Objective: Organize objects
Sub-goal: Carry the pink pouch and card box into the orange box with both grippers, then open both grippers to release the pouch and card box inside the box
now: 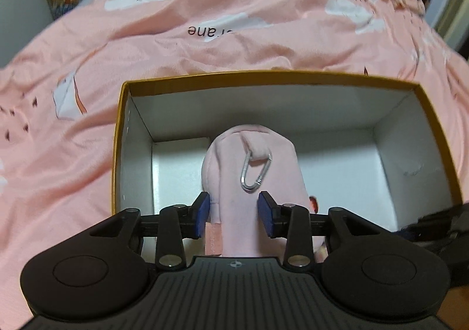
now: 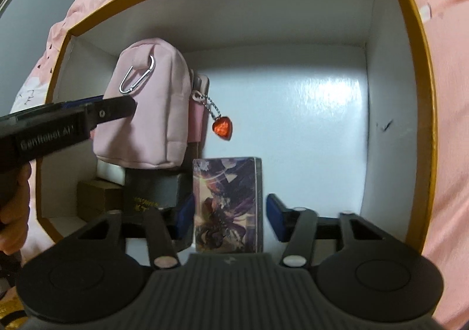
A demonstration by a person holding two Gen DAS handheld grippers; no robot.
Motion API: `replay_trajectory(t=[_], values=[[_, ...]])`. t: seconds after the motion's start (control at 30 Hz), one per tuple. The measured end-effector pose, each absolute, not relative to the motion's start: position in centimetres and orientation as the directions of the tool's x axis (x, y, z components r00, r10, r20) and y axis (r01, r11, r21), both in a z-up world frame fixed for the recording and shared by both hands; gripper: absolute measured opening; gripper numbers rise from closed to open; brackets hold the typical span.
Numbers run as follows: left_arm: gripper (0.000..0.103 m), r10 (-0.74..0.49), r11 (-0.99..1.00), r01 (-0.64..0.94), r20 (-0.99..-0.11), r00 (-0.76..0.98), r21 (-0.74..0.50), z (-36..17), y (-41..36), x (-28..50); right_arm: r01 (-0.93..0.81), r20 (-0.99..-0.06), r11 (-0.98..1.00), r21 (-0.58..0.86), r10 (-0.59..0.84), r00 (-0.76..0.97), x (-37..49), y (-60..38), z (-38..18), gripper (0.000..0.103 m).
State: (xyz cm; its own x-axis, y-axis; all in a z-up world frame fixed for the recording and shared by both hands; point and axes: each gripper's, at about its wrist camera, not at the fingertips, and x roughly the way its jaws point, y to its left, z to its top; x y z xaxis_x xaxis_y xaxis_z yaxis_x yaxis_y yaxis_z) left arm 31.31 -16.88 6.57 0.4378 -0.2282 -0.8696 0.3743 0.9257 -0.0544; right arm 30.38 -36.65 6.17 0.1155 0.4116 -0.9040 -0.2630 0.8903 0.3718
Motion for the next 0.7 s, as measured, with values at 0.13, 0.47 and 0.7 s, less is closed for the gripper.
replay_trajectory(t=[0.13,0.47,0.7], values=[[0.041,-0.214,0.926,0.377,-0.868,0.448,-0.033,7.0,-16.7,30.8,-0.261,-0.907,0.895,0.362,0.403,0.121,30.7,-36.3,6.1,0.049],[0.023,-0.212,0.926,0.376,-0.865,0.455,-0.029,6.5,-16.5,31.3,-0.237,-0.912,0.892,0.384,0.407,0.053,30.1,-35.4,4.9,0.033],[0.024,-0.233,0.936,0.346,-0.844,0.483,-0.060,7.1,-15.9,30.7,-0.257,-0.917,0.893,0.368,0.394,0.057,29.7,-34.9,5.1,0.033]])
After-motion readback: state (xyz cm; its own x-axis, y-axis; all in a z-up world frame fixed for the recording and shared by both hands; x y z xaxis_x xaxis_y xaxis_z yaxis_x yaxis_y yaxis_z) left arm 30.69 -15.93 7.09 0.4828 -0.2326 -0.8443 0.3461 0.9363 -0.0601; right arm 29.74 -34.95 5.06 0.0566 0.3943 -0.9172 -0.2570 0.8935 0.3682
